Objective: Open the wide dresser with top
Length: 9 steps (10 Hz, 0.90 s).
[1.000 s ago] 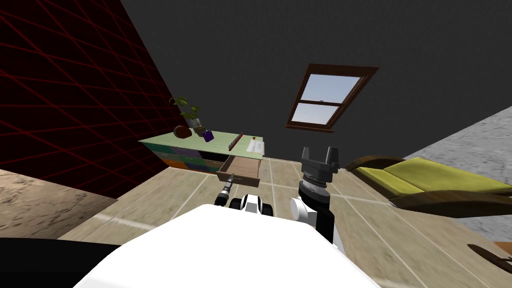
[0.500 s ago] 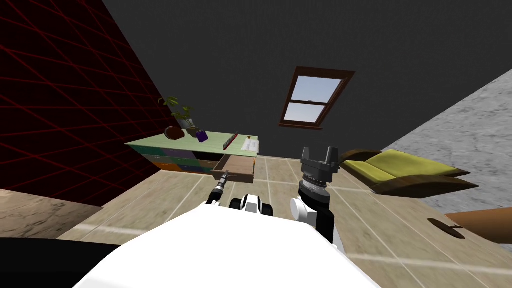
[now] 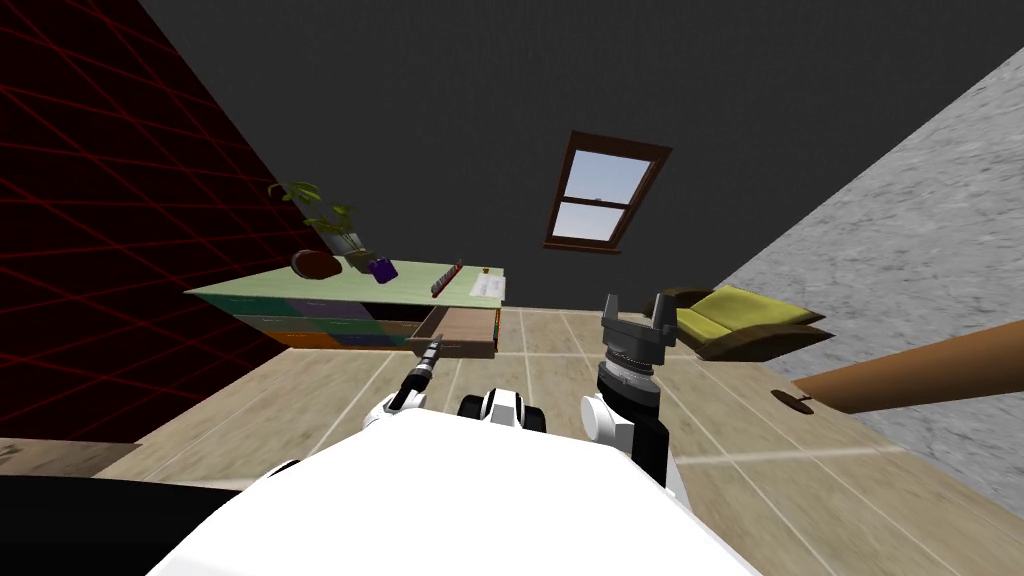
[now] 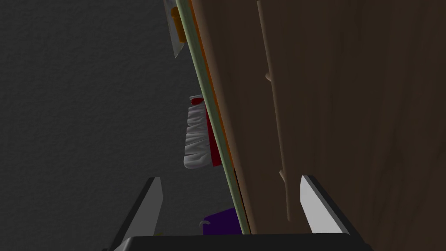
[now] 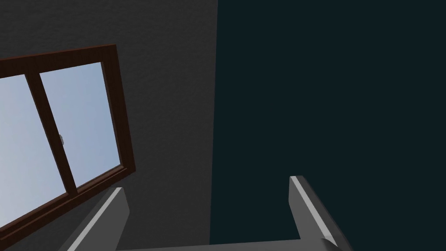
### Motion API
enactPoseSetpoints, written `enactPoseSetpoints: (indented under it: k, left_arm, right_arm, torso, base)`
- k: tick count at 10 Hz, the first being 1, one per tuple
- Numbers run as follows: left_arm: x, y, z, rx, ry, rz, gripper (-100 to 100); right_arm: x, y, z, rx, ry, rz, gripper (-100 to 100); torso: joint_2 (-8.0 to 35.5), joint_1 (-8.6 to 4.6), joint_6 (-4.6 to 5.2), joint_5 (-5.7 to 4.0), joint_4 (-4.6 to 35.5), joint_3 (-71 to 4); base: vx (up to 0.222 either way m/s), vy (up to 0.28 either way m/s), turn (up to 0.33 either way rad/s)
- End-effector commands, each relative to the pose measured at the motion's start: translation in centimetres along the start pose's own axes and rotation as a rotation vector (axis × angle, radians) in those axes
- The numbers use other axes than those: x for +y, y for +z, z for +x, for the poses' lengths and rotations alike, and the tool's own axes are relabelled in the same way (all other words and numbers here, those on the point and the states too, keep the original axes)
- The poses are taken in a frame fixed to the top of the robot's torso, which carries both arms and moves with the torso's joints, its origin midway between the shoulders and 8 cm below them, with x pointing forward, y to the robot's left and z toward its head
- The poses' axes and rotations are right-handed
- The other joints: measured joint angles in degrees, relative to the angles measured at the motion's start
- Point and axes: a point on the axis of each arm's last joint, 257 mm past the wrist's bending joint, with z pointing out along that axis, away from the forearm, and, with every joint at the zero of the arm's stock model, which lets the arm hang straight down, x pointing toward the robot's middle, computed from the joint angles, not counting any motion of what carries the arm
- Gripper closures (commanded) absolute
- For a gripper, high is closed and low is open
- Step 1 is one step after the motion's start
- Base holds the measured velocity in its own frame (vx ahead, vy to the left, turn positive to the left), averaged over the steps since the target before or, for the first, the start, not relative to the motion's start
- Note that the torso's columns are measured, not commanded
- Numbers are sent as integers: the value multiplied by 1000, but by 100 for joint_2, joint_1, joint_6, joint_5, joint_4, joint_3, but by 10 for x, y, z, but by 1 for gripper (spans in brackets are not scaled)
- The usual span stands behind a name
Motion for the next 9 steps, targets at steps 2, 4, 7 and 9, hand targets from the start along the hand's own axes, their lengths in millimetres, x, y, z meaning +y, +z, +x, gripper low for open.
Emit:
enactPoseSetpoints:
  k: [2,4,7,9]
  left_arm:
    - [-13,7,-13,-8,-8,18,-100]
    - [1,0,-11,-7,-10,-18,0]
    - [8,-3,-10,-6,-11,-35,0]
    - [10,-4,-10,-6,-12,-41,0]
  right_arm:
    - [0,0,0,0,0,0,0]
    - [0,0,0,0,0,0,0]
    - [0,0,0,0,0,0,0]
    - [0,0,0,0,0,0,0]
  torso:
    - [-1,4,-6,-21,17,-5]
    - [2,2,-10,-12,5,0]
    - [-14,23,-13,7,-12,-7]
    - [-21,30,-13,13,-18,-11]
  base:
    - [-5,-14,18]
    - [4,4,0]
    - [0,0,0]
    - [0,0,0]
